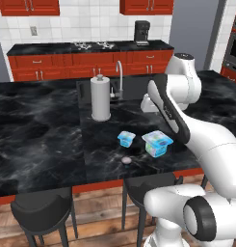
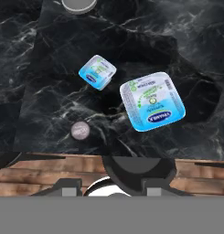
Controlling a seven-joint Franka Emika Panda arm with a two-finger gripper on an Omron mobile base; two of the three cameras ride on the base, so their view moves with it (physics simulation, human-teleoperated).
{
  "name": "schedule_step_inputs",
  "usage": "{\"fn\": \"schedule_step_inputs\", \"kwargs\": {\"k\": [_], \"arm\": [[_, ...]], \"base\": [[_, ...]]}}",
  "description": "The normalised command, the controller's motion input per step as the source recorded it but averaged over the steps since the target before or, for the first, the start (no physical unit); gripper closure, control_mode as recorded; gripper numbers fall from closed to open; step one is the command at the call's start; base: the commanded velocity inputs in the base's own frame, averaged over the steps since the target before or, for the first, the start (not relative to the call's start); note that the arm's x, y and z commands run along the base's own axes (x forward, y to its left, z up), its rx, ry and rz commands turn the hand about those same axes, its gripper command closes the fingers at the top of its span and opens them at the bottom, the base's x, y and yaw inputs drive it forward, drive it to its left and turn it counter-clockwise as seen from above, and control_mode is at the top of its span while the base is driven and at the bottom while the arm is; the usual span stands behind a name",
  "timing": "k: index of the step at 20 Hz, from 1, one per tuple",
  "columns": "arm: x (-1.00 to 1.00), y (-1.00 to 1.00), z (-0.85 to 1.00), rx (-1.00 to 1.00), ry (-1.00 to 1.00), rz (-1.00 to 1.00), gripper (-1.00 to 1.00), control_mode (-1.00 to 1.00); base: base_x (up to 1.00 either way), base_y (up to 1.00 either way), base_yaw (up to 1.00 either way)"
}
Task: Stack the yogurt containers by placing the smaller containers on top of the larger containers.
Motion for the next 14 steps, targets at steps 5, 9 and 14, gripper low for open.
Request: {"fn": "schedule_step_inputs", "kwargs": {"k": [5, 9, 14], "arm": [[-0.01, 0.03, -0.02, 0.0, -0.01, 0.0, -1.0, -1.0], [-0.06, 0.22, -0.03, -0.01, -0.05, 0.0, -1.0, -1.0], [-0.04, 0.26, -0.08, -0.04, -0.07, 0.0, -1.0, -1.0]], "base": [[0.0, 0.0, 0.0], [0.0, 0.0, 0.0], [0.0, 0.0, 0.0]]}}
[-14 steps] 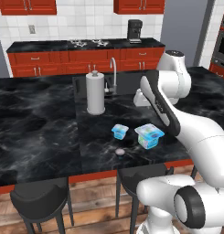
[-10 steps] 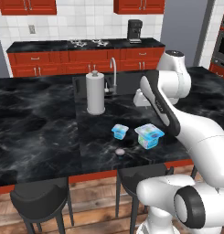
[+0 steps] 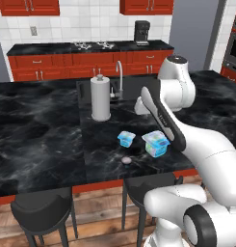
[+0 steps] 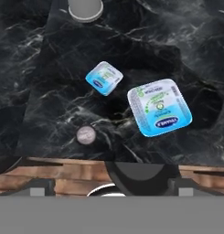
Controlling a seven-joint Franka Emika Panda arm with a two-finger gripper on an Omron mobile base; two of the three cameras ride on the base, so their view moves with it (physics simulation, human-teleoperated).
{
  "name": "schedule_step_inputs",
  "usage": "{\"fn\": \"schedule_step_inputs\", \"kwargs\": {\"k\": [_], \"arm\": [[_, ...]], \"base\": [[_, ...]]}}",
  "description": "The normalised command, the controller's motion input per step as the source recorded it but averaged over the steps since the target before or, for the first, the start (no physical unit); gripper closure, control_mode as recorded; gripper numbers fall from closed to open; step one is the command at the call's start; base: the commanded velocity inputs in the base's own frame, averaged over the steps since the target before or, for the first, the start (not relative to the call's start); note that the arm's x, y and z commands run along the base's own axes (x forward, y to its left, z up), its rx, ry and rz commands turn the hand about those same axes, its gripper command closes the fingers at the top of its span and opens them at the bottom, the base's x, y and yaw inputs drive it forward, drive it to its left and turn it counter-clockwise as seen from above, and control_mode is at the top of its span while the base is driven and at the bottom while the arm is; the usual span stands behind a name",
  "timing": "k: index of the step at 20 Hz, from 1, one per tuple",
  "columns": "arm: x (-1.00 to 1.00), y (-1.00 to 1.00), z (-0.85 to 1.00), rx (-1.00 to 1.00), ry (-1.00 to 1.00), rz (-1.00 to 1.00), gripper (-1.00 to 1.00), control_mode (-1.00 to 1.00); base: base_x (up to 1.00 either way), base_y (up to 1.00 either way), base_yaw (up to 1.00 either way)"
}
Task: Stack the yogurt containers by placing the smaller containers on top of the larger containers.
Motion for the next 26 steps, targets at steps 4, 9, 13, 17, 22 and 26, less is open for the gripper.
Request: {"fn": "schedule_step_inputs", "kwargs": {"k": [4, 9, 13, 17, 22, 26], "arm": [[0.0, 0.14, -0.11, -0.07, -0.07, 0.0, -1.0, -1.0], [0.14, 0.07, -0.13, -0.06, -0.01, 0.0, -1.0, -1.0], [0.25, 0.07, -0.15, -0.06, -0.01, 0.0, -1.0, -1.0], [0.25, 0.09, -0.18, -0.05, 0.0, 0.0, -1.0, -1.0], [0.23, 0.1, -0.2, -0.04, 0.0, 0.0, -1.0, -1.0], [0.19, 0.11, -0.23, -0.05, 0.0, 0.0, -1.0, -1.0]], "base": [[0.0, 0.0, 0.0], [0.0, 0.0, 0.0], [0.0, 0.0, 0.0], [0.0, 0.0, 0.0], [0.0, 0.0, 0.0], [0.0, 0.0, 0.0]]}}
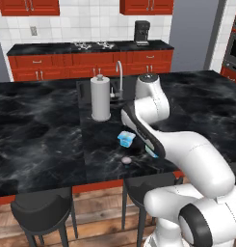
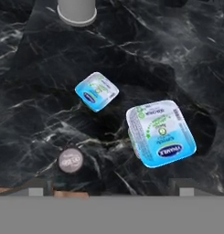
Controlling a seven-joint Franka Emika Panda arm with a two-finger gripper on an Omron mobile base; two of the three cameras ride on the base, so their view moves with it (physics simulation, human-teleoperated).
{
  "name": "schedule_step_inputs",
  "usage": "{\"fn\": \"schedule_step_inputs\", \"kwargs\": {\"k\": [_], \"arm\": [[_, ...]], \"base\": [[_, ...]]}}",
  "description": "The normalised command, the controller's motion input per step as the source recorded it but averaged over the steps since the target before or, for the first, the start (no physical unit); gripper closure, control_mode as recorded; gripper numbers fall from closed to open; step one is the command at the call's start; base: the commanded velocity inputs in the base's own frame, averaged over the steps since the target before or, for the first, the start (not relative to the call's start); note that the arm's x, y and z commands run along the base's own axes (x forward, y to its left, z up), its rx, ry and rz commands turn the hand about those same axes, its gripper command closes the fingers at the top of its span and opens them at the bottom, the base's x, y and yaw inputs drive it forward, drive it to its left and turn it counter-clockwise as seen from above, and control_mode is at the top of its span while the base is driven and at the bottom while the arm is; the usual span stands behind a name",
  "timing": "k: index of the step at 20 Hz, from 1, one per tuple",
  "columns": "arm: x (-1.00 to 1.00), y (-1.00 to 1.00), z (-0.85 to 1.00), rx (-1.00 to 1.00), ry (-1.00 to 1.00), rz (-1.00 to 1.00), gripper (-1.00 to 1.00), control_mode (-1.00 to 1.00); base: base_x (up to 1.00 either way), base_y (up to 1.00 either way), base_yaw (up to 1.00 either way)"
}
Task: Stack the yogurt containers by placing the smaller containers on top of the larger containers.
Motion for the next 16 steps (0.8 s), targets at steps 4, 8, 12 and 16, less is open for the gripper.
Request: {"fn": "schedule_step_inputs", "kwargs": {"k": [4, 8, 12, 16], "arm": [[0.25, 0.13, -0.27, -0.08, 0.02, 0.0, -1.0, -1.0], [0.23, 0.08, -0.28, -0.09, 0.04, 0.0, -1.0, -1.0], [0.24, 0.01, -0.29, -0.1, 0.08, 0.0, -1.0, -1.0], [0.25, 0.02, -0.29, -0.07, 0.06, 0.0, -1.0, -1.0]], "base": [[0.0, 0.0, 0.0], [0.0, 0.0, 0.0], [0.0, 0.0, 0.0], [0.0, 0.0, 0.0]]}}
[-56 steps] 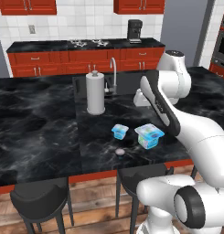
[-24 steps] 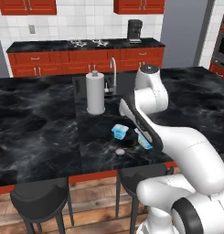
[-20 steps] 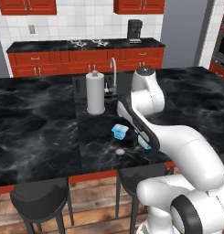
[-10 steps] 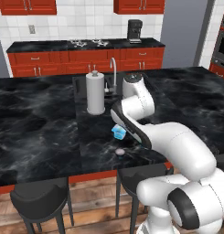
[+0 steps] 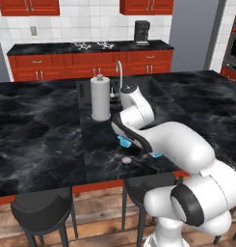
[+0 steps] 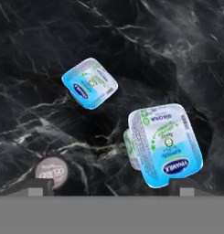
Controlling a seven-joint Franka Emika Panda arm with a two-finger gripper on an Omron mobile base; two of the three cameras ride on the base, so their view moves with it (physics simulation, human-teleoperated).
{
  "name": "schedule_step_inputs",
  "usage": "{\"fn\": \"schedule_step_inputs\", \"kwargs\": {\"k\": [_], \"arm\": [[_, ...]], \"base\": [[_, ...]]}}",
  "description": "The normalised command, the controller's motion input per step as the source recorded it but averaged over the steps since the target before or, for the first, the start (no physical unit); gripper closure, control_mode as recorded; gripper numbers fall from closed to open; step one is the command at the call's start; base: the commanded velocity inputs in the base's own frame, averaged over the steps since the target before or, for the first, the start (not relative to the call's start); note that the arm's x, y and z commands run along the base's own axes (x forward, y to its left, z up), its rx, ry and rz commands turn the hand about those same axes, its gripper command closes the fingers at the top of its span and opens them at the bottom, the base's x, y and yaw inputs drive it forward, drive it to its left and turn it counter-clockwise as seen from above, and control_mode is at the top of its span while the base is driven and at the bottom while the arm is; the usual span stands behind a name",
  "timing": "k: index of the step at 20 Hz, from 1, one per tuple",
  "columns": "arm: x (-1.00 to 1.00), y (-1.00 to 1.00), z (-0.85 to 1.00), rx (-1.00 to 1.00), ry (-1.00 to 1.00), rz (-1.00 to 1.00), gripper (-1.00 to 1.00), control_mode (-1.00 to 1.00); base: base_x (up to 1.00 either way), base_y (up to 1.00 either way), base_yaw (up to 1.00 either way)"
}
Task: Stack the yogurt containers by placing the smaller containers on top of the larger containers.
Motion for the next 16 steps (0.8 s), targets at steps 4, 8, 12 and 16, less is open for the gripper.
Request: {"fn": "schedule_step_inputs", "kwargs": {"k": [4, 8, 12, 16], "arm": [[0.25, 0.05, -0.31, -0.03, 0.04, 0.0, -1.0, -1.0], [0.21, 0.09, -0.33, 0.0, 0.01, 0.01, -1.0, -1.0], [0.34, 0.1, -0.33, 0.0, 0.0, 0.0, -1.0, -1.0], [0.34, 0.09, -0.27, 0.0, 0.0, 0.0, -1.0, -1.0]], "base": [[0.0, 0.0, 0.0], [0.0, 0.0, 0.0], [0.0, 0.0, 0.0], [0.0, 0.0, 0.0]]}}
